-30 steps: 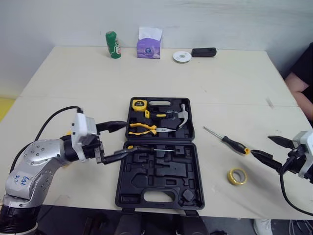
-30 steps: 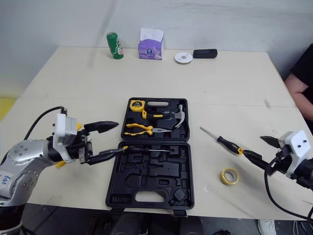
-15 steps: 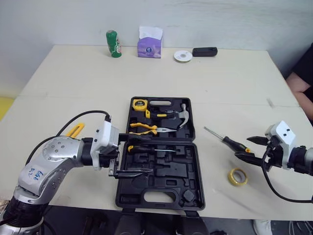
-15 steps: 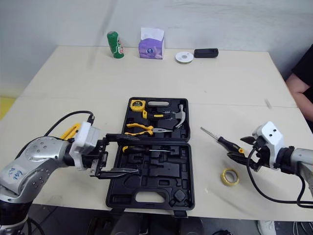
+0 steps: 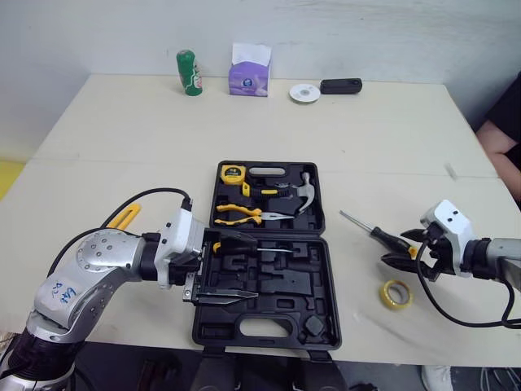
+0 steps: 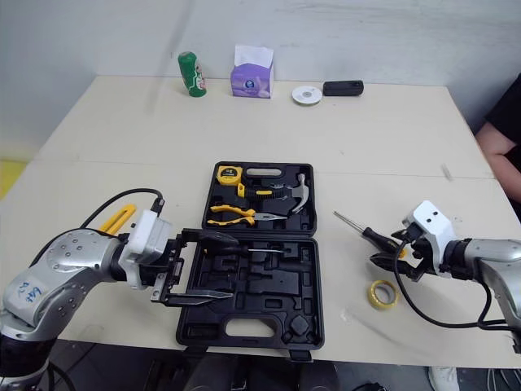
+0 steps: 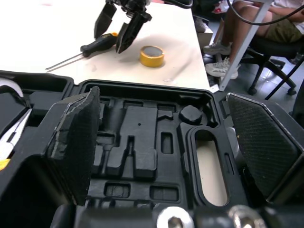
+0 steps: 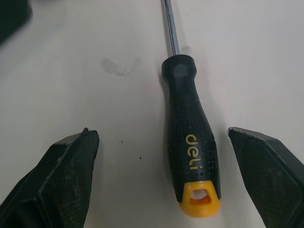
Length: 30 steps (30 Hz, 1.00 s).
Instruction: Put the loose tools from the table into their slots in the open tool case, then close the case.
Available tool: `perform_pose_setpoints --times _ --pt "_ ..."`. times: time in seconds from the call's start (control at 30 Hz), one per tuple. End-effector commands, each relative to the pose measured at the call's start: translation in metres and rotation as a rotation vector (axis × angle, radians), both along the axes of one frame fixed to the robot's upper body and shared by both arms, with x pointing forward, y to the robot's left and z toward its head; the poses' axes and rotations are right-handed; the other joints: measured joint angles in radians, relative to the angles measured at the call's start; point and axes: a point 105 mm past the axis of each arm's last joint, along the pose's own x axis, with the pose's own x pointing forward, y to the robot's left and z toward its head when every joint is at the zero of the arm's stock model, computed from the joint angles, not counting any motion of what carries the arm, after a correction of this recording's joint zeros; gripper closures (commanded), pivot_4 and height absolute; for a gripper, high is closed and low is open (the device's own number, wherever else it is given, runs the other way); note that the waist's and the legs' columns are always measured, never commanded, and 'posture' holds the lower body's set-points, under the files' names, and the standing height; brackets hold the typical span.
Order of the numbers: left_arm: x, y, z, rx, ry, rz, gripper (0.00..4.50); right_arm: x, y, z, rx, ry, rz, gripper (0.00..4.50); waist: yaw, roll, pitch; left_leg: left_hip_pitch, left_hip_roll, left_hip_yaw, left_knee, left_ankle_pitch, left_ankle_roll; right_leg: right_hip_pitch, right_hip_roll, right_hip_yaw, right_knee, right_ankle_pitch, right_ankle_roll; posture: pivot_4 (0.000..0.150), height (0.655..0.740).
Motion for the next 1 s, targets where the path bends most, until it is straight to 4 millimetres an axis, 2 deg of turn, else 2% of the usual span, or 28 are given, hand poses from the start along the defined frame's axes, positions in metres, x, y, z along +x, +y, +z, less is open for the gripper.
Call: perform_pose_setpoints --times 0.03,0.13,0.3,0.33,0.43,0.6,0.67,0.7,0.77,0.9,1.0 --pt "-0.005 -0.004 0.007 -0.025 -0.036 -0.02 0.04 0.001 -0.002 0.001 -0.016 0.001 0.014 0.0 0.0 0.0 0.0 0.0 0.0 0.0 0.0 0.0 0.0 0.0 0.0 0.0 0.0 0.0 0.0 0.15 0.74" --pt "-0.005 -0.004 0.007 -0.017 -0.034 -0.025 0.0 0.004 -0.004 -0.004 -0.012 -0.003 0.003 0.85 0.0 0.0 0.0 0.0 0.0 0.0 0.0 0.0 0.0 0.0 0.0 0.0 0.0 0.0 0.0 0.15 0.74" --pt "-0.005 -0.004 0.006 -0.009 -0.039 -0.028 0.0 0.006 -0.008 -0.009 -0.035 -0.024 0.002 3.35 -0.001 0.0 0.0 0.0 0.0 0.0 0.0 0.0 0.0 0.0 0.0 0.0 0.0 0.0 0.0 0.15 0.74" --pt "-0.005 -0.003 0.006 -0.009 -0.04 -0.028 0.0 0.006 -0.008 -0.01 -0.034 -0.022 0.0 3.56 -0.001 0.0 0.0 0.0 0.0 0.0 0.0 0.0 0.0 0.0 0.0 0.0 0.0 0.0 0.0 0.15 0.74" --pt "-0.004 -0.004 0.008 -0.017 -0.069 -0.03 0.0 0.005 -0.009 -0.011 -0.038 -0.022 -0.003 3.55 -0.001 0.0 0.0 0.0 0.0 0.0 0.0 0.001 0.0 0.0 0.0 0.0 0.0 0.0 0.0 0.15 0.74" --pt "0.004 -0.008 0.029 -0.111 -0.159 -0.015 0.0 0.007 -0.012 -0.01 -0.055 -0.054 -0.009 3.55 0.0 -0.002 0.001 0.0 0.0 0.0 0.001 0.001 0.0 0.001 0.0 0.0 0.0 0.0 0.0 0.15 0.74" --pt "0.002 -0.007 0.031 -0.101 -0.183 -0.035 0.0 0.008 -0.013 -0.003 -0.07 -0.09 0.006 3.55 -0.002 -0.002 0.001 0.0 0.0 0.0 0.001 0.001 0.0 0.001 0.001 0.0 0.0 0.0 0.0 0.15 0.74" --pt "0.003 -0.003 0.03 -0.093 -0.184 -0.03 0.0 0.009 -0.011 0.008 -0.06 -0.123 0.025 3.55 -0.002 -0.002 0.001 0.0 0.0 0.0 0.001 0.001 0.0 0.0 0.001 0.0 0.0 0.0 0.0 0.15 0.74" --pt "0.004 0.006 0.027 -0.069 -0.183 -0.018 0.0 0.01 -0.001 0.03 -0.038 -0.18 0.081 3.55 -0.003 -0.001 0.002 0.0 0.0 0.0 0.001 0.001 -0.001 0.0 0.002 0.0 0.0 0.0 0.0 0.15 0.74" --pt "0.006 0.019 0.021 -0.045 -0.185 0.011 0.0 0.003 0.021 0.047 -0.066 -0.204 0.229 3.55 -0.004 0.002 0.005 0.0 0.002 0.0 0.001 0.002 -0.002 -0.001 0.004 0.001 0.0 0.0 0.0 0.15 0.74" --pt "0.01 0.034 0.016 -0.068 -0.149 0.074 0.0 -0.005 0.06 0.06 -0.034 -0.194 0.388 3.55 -0.004 0.001 0.006 0.0 0.002 -0.001 0.0 0.002 -0.002 -0.001 0.004 0.001 0.0 0.0 0.0 0.15 0.74"
